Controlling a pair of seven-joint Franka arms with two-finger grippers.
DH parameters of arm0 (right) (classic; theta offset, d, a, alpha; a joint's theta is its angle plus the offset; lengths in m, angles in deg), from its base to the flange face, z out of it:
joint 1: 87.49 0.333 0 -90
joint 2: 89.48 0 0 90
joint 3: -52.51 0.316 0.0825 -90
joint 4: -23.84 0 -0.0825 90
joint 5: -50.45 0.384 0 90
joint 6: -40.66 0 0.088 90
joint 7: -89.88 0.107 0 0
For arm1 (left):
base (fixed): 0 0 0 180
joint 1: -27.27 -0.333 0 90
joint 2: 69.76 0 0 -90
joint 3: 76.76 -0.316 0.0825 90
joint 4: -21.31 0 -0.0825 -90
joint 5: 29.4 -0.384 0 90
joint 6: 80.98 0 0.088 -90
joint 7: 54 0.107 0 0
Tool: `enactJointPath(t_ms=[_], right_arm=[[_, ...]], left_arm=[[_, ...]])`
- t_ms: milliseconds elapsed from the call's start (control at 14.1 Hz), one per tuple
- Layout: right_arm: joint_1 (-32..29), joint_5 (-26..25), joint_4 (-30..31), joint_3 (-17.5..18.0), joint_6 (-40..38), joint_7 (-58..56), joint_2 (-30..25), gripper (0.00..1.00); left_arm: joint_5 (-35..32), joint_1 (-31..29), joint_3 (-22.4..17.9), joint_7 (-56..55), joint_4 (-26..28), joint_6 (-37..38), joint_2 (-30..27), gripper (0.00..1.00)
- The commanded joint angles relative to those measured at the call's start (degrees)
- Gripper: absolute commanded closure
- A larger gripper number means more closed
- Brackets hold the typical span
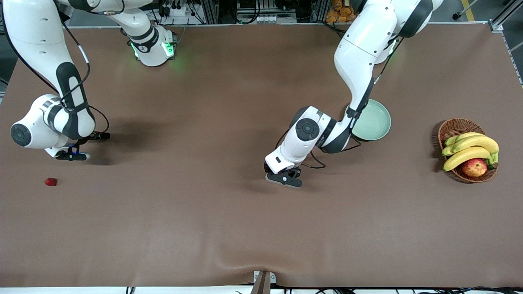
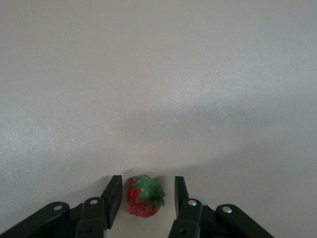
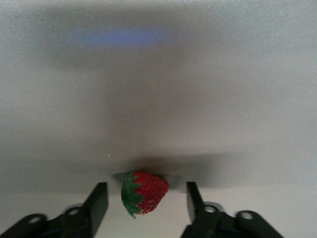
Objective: Collect all strawberries into plate
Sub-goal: 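Grasp the middle strawberry with the left gripper while the right gripper grasps another, then carry the strawberry to the plate while the right gripper sets another midway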
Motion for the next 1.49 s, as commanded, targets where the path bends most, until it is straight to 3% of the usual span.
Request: enactJointPath(t_ms=[0,212,283,495,566,849,1132,1415], right_arm=[[-1.4,0.7,0.4,0.9,-0.1,-1.2,-0.6,1.0],[-1.1,0.7,0.0,0.9,-0.8,-1.2,-0.7,1.0],[-0.7,0.7,-0.2,1.1,-1.1,-1.1,-1.2,1.0],[-0.5,0.8,-2.8,3.6,-2.2,-1.1,-3.2,1.0],[-0.5,0.8,-4.1,4.7,-2.4,-1.2,-3.4,1.0],[-0.4,1.7,-9.5,11.9,-1.8,-2.8,-3.7,1.0],[1.7,2.1,-18.3,20.2,-1.5,-3.0,-2.5,1.0],[11.1,2.3,-20.2,21.2,4.1,-2.1,-2.1,1.0]], left_arm=[[0.3,0.4,-0.4,0.5,-1.5,-0.5,1.3,0.49],[0.2,0.4,-0.5,0.6,-1.5,-0.5,1.6,0.48],[0.2,0.4,-0.5,0.8,-1.5,-0.5,1.5,0.55],[0.3,0.4,-0.5,1.2,-1.6,-0.5,1.1,0.94],[0.2,0.4,-0.6,1.1,-1.6,-0.5,1.0,1.0],[0.3,-1.2,-0.7,1.1,-0.3,3.3,-2.9,1.0],[0.3,-3.7,-0.6,0.6,2.1,13.9,-9.8,1.0],[0.3,-7.0,-0.7,1.5,12.1,16.3,-18.3,1.0]])
